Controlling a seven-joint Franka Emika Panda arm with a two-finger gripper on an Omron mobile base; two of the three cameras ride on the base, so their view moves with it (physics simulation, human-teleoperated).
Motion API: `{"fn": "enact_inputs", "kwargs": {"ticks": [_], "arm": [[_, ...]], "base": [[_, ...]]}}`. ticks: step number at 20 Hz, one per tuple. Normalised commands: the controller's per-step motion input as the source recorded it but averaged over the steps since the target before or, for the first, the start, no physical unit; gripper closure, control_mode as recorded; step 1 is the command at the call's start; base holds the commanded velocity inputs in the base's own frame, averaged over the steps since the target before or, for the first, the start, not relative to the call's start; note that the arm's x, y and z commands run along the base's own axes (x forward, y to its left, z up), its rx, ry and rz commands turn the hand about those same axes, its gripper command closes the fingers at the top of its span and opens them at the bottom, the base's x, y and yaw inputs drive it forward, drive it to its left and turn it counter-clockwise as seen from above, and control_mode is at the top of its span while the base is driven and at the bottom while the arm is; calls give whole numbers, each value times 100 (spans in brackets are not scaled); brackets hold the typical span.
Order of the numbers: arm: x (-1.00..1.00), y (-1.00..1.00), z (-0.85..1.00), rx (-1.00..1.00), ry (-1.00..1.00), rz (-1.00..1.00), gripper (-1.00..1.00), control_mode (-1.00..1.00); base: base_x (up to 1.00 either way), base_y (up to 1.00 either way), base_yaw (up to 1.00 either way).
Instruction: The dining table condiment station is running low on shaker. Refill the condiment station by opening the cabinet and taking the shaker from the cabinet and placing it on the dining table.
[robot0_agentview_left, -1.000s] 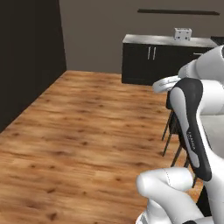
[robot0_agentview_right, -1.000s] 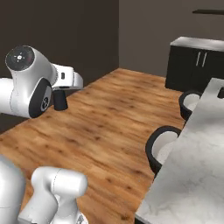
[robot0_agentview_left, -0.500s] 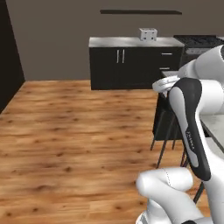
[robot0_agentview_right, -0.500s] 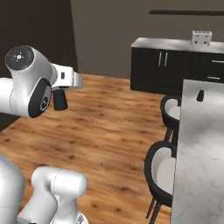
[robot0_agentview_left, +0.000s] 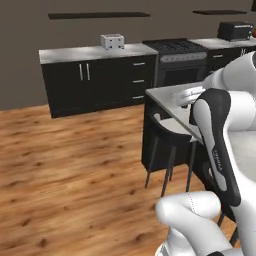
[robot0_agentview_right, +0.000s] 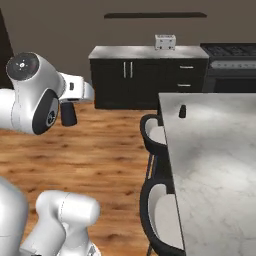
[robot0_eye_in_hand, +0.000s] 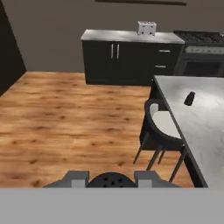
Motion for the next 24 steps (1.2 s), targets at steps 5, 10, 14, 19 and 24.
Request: {"fn": "enact_inputs", "kwargs": {"ticks": [5, 10, 14, 19, 24], "arm": [[0, 0, 0, 0, 0, 0, 100, 100], [0, 0, 0, 0, 0, 0, 100, 100], [0, 0, 0, 0, 0, 0, 100, 100], [0, 0, 0, 0, 0, 0, 100, 100], [0, 0, 0, 0, 0, 0, 100, 100]], "base": [[78, 23, -51], [76, 32, -49], [74, 36, -49], [73, 29, -49], [72, 31, -48]]}}
